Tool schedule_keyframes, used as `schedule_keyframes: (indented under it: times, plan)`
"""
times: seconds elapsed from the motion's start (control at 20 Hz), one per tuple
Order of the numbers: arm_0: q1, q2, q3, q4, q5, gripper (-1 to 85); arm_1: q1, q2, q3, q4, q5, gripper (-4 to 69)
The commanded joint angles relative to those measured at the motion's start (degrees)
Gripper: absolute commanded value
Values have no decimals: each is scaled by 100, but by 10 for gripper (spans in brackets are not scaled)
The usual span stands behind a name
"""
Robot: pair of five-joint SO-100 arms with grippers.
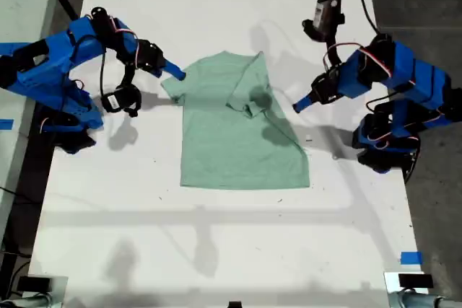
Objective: Fold tshirt
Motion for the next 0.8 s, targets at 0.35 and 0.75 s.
schedule_keyframes:
  times: [0.35,0.75]
  plan:
    - [-940,-2303,545,-1784,413,286,-413,360,-18,-220,167,166]
    - [-1187,-3023,-26,-1617,554,1,-360,598,246,-308,149,169]
